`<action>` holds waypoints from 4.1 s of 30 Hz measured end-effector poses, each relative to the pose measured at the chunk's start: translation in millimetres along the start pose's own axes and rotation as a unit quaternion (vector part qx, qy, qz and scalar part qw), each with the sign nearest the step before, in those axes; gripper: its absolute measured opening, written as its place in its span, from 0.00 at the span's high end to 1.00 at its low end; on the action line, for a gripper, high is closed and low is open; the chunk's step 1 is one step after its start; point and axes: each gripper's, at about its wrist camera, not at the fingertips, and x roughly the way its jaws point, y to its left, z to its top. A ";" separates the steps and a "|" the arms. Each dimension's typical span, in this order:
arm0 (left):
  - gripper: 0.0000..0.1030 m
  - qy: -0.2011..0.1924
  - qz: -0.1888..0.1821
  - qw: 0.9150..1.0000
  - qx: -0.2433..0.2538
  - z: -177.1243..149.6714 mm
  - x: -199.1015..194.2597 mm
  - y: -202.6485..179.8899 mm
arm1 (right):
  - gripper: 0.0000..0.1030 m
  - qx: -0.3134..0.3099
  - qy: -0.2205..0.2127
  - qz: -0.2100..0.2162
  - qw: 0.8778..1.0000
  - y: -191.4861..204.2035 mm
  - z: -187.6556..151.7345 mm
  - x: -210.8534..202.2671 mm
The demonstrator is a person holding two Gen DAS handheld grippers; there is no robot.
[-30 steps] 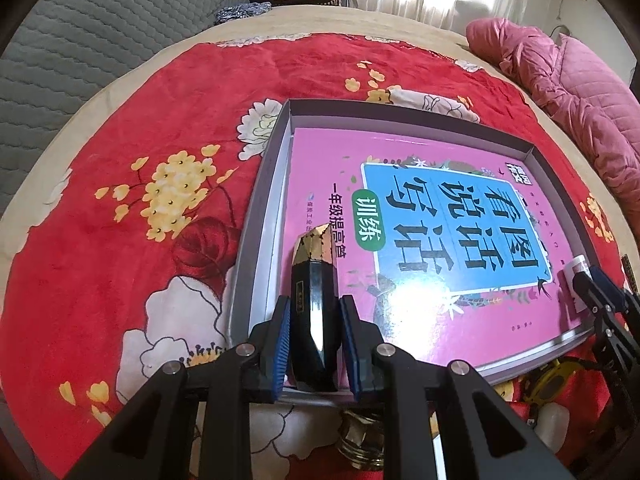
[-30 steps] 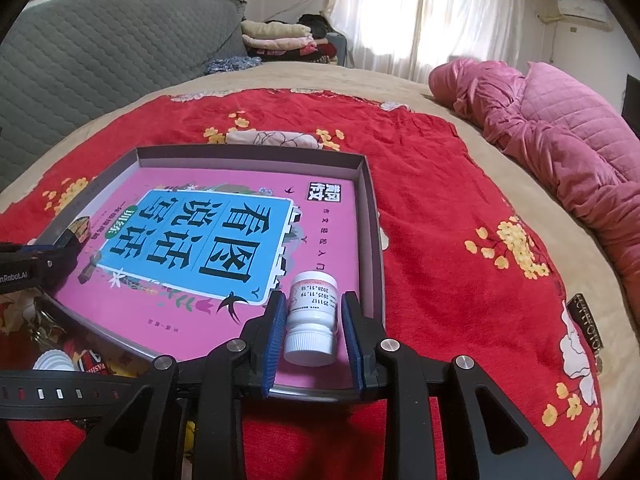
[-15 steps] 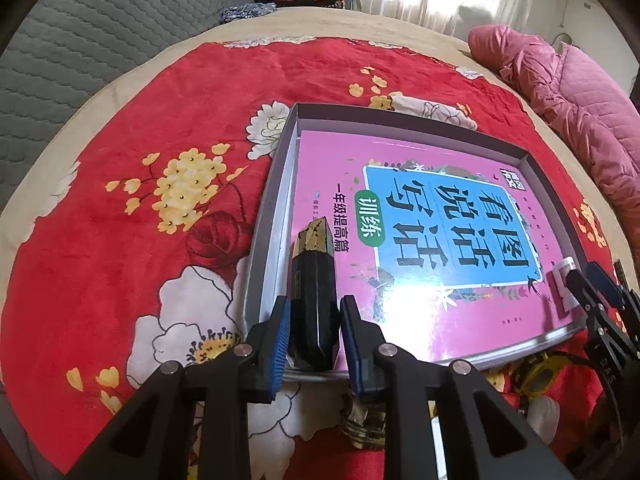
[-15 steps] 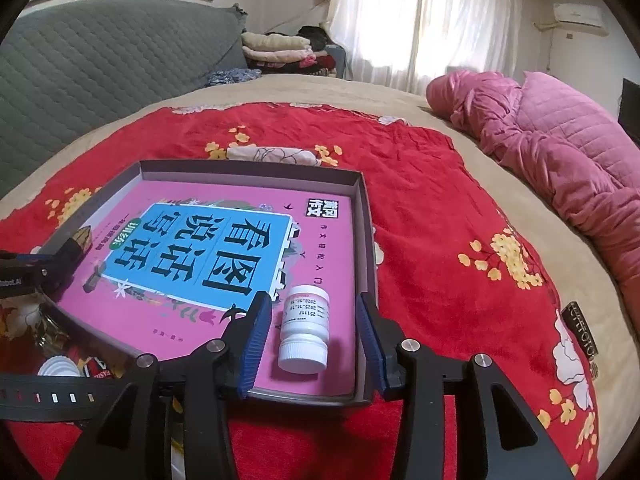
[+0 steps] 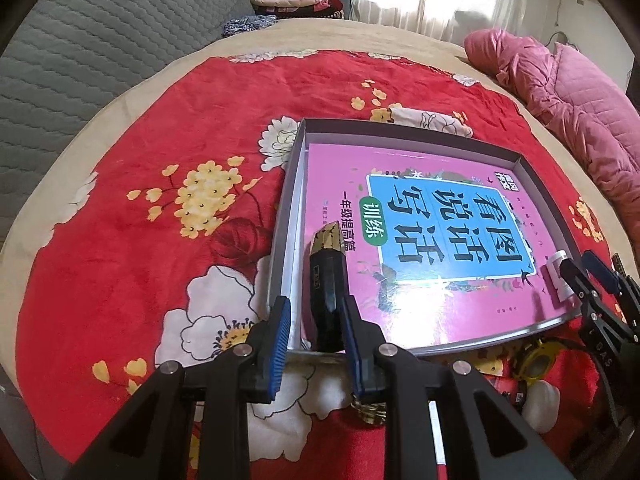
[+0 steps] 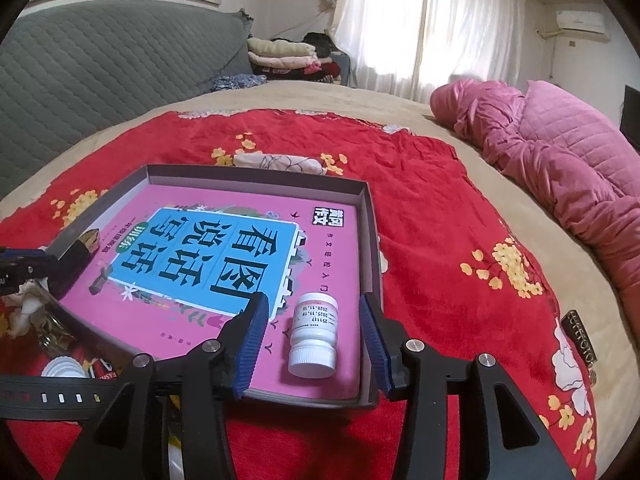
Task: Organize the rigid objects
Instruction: 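Lower the black tube and pill bottle into the box and open both tools, then withdraw both open tools from the box back toward the remaining objects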
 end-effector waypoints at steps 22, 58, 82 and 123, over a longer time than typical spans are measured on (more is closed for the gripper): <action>0.75 0.004 -0.015 0.999 0.029 -11.7 -28.0 -19.7 | 0.43 0.014 -0.053 0.025 0.998 -10.3 3.4 -20.4; 0.55 -0.020 -0.057 0.998 -0.012 -15.3 -71.8 -4.7 | 0.28 0.075 -0.070 0.079 0.992 -20.4 -31.5 -81.0; 0.55 -0.028 -0.064 0.998 -0.005 -18.1 -91.7 -3.0 | 0.28 0.022 -0.065 0.102 0.992 4.1 -37.8 -112.7; 0.55 0.024 -0.072 0.995 0.063 -59.7 -79.3 -38.0 | 0.28 0.019 -0.006 0.096 0.995 6.0 -49.5 -99.4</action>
